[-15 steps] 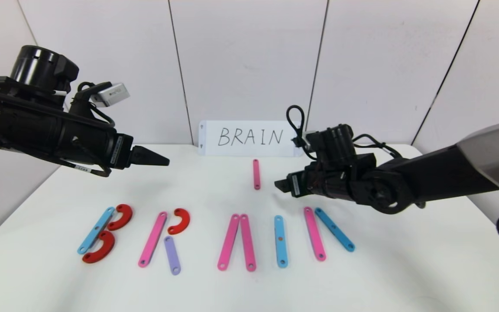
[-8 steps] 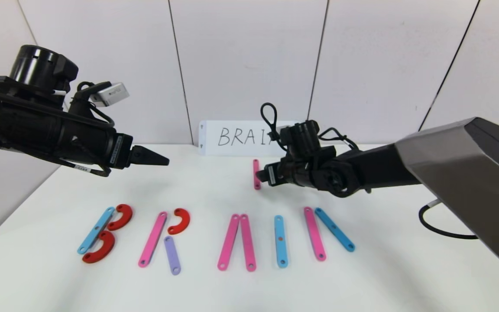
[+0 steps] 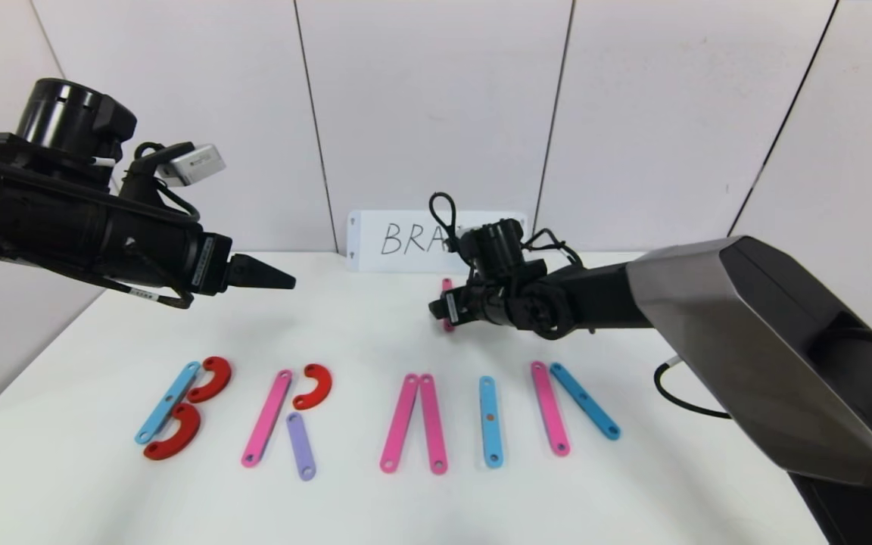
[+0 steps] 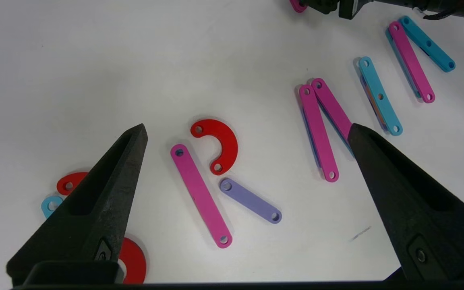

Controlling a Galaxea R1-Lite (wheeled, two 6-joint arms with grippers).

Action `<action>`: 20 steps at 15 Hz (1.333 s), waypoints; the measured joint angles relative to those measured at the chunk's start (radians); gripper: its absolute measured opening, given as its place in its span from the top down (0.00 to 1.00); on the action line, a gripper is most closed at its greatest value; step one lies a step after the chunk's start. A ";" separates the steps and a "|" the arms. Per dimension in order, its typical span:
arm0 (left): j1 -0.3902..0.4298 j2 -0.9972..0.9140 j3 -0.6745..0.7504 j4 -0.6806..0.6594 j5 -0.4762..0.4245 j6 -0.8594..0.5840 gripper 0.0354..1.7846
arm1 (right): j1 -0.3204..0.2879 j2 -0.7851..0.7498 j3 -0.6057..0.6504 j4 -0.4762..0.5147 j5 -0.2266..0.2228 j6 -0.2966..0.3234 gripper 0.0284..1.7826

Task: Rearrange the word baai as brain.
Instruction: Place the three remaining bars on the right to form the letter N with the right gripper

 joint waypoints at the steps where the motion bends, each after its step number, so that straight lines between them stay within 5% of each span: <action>1: 0.000 0.000 0.000 0.000 0.001 0.000 0.03 | 0.003 0.013 -0.015 0.004 0.000 0.000 0.03; 8: 0.000 -0.004 0.001 0.003 0.000 0.001 0.03 | 0.013 0.069 -0.080 0.034 0.001 0.000 0.07; 11: 0.000 -0.007 0.003 0.005 0.000 0.001 0.03 | 0.014 0.073 -0.082 0.034 0.002 0.002 0.25; 17: -0.002 -0.007 0.007 0.002 0.000 0.001 0.03 | 0.014 0.076 -0.082 0.033 0.005 0.007 0.81; 20: -0.003 -0.007 0.007 0.001 -0.001 0.001 0.03 | 0.014 0.076 -0.081 0.033 0.005 0.008 0.86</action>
